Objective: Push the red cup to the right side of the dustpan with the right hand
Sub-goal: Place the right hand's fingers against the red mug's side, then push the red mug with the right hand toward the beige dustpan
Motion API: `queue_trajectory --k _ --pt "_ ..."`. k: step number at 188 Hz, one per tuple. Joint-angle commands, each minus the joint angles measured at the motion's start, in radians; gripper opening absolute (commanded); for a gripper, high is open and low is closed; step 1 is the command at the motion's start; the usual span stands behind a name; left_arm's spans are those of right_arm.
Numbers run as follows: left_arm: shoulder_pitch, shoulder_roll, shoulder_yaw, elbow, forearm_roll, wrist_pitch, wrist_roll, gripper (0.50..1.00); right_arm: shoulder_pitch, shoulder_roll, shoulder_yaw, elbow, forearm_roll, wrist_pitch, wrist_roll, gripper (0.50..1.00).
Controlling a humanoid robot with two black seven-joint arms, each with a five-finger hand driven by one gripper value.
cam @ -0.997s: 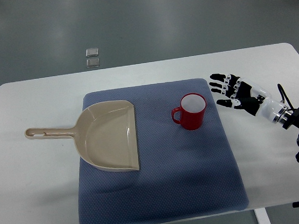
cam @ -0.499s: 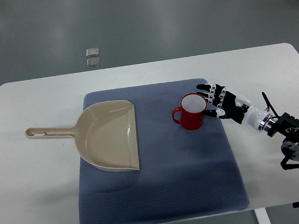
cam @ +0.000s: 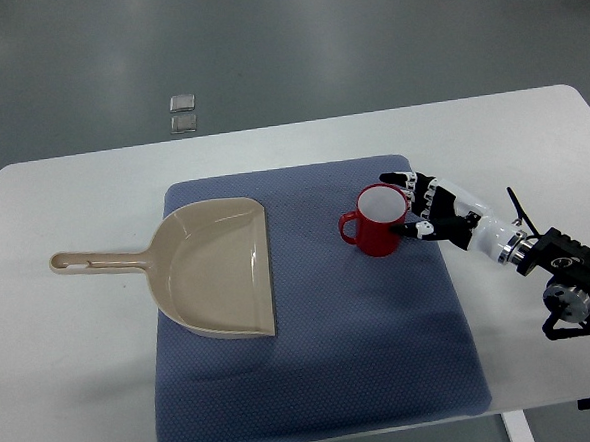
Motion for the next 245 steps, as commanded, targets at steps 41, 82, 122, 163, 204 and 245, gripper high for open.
queue_trajectory --k 41,82,122,163,204,245 --pt "0.000 0.000 0.000 -0.002 0.000 0.000 0.000 1.000 0.005 0.021 -0.032 0.000 -0.014 -0.043 0.000 0.932" --pt "0.000 0.000 0.000 0.000 0.000 0.000 0.000 1.000 0.009 0.043 -0.041 0.000 -0.017 -0.070 0.000 0.932" --pt "0.000 0.000 0.000 -0.002 0.000 0.000 0.000 1.000 0.012 0.063 -0.049 -0.002 -0.017 -0.095 0.000 0.932" --pt "0.000 0.000 0.000 0.000 0.000 0.000 0.000 1.000 0.022 0.095 -0.063 -0.003 -0.017 -0.121 0.000 0.932" --pt "0.000 0.000 0.000 0.000 0.000 0.000 0.000 1.000 0.048 0.127 -0.066 -0.005 -0.017 -0.146 0.000 0.930" --pt "0.000 0.000 0.000 0.000 0.000 0.000 0.000 1.000 0.057 0.156 -0.107 -0.005 -0.017 -0.178 0.000 0.928"
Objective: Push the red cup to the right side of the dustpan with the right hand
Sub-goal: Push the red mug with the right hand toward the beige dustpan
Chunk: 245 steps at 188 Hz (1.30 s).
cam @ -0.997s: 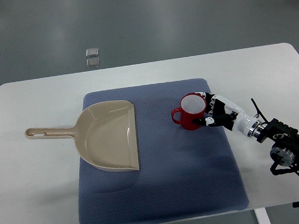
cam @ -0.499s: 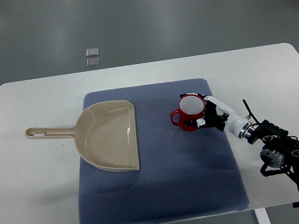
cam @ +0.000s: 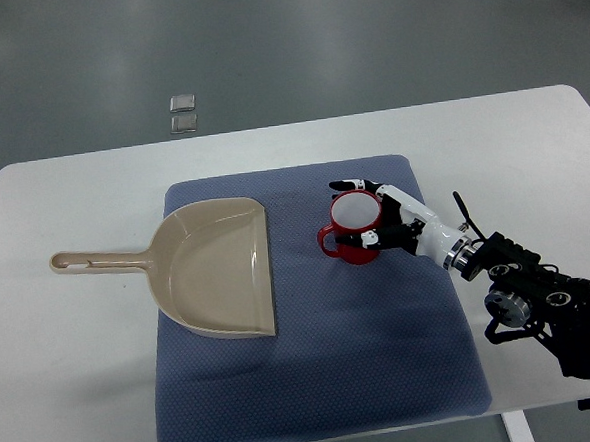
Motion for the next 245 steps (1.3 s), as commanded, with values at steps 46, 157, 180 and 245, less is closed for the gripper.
queue_trajectory --k 46,157,180,245 --pt "0.001 0.000 0.000 0.000 0.000 0.000 0.000 1.000 0.003 0.053 -0.044 0.002 0.000 -0.037 0.000 0.928" --pt "0.001 0.000 -0.002 0.000 0.000 0.000 0.000 1.000 0.025 0.126 -0.080 0.005 0.000 -0.055 0.000 0.928" --pt "0.001 0.000 -0.002 0.000 0.000 0.000 0.000 1.000 0.023 0.126 -0.096 0.009 0.000 -0.075 0.000 0.928" --pt "0.001 0.000 -0.002 0.000 0.000 0.000 0.000 1.000 0.023 0.126 -0.103 0.016 0.003 -0.081 0.000 0.928"
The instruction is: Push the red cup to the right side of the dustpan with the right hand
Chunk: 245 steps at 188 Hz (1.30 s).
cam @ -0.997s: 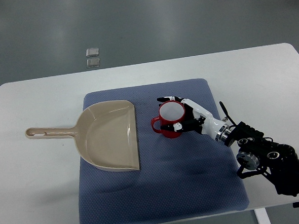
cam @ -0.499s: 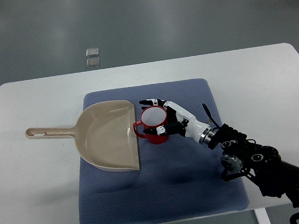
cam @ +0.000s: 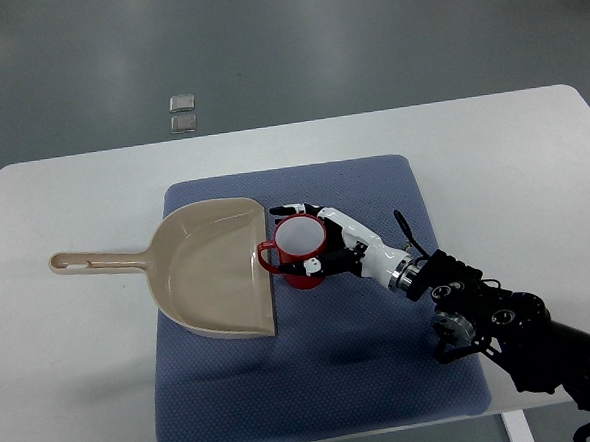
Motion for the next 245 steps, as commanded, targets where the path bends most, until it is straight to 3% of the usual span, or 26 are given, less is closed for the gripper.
queue_trajectory --k 1,103,174,213,245 --pt "0.000 0.000 0.000 0.000 0.000 0.000 0.000 1.000 0.001 0.000 0.000 0.002 0.001 0.004 0.000 0.930" --pt "0.000 0.000 0.000 -0.002 0.000 0.000 0.000 1.000 0.015 0.000 0.024 0.034 0.026 0.035 0.000 0.932" --pt "0.000 0.000 0.002 -0.002 0.000 0.000 0.000 1.000 0.051 -0.037 0.121 0.025 0.179 0.030 0.000 0.932" --pt "0.000 0.000 0.003 -0.006 0.000 0.000 0.000 1.000 0.076 -0.084 0.265 0.017 0.504 0.038 -0.250 0.934" --pt "0.000 0.000 0.003 -0.008 0.000 0.000 0.000 1.000 0.077 -0.132 0.270 -0.001 0.663 0.101 -0.267 0.934"
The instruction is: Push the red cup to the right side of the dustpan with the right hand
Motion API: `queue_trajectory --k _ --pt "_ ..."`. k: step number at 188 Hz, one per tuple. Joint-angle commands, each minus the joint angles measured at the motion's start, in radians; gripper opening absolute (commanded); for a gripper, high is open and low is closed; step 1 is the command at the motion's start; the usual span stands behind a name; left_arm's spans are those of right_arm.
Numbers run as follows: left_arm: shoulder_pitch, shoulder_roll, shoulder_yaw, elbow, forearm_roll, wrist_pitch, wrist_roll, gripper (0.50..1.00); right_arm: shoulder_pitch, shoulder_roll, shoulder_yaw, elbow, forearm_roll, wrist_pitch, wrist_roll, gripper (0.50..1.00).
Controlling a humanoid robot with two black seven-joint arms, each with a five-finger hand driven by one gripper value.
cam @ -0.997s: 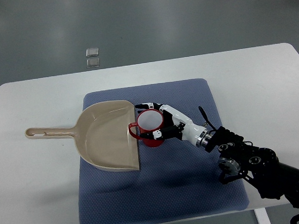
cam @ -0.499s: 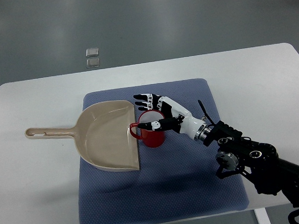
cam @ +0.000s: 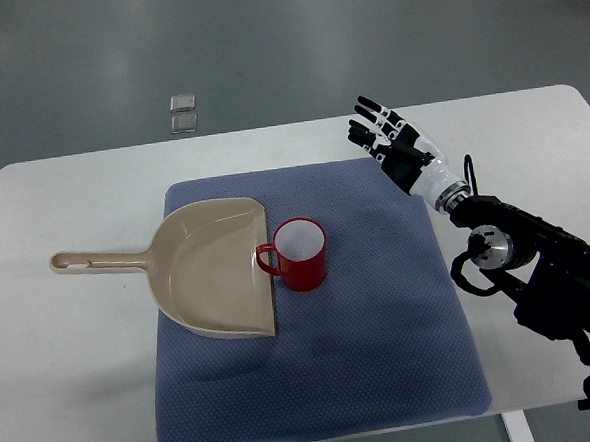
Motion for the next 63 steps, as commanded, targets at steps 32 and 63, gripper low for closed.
queue_trajectory --k 32,63 --pt "0.000 0.000 0.000 -0.002 0.000 0.000 0.000 1.000 0.000 -0.027 0.007 -0.058 0.083 0.128 -0.004 0.934" --pt "0.000 0.000 0.000 0.000 0.000 0.000 0.000 1.000 -0.003 -0.033 0.042 -0.060 0.083 0.134 -0.003 0.934"
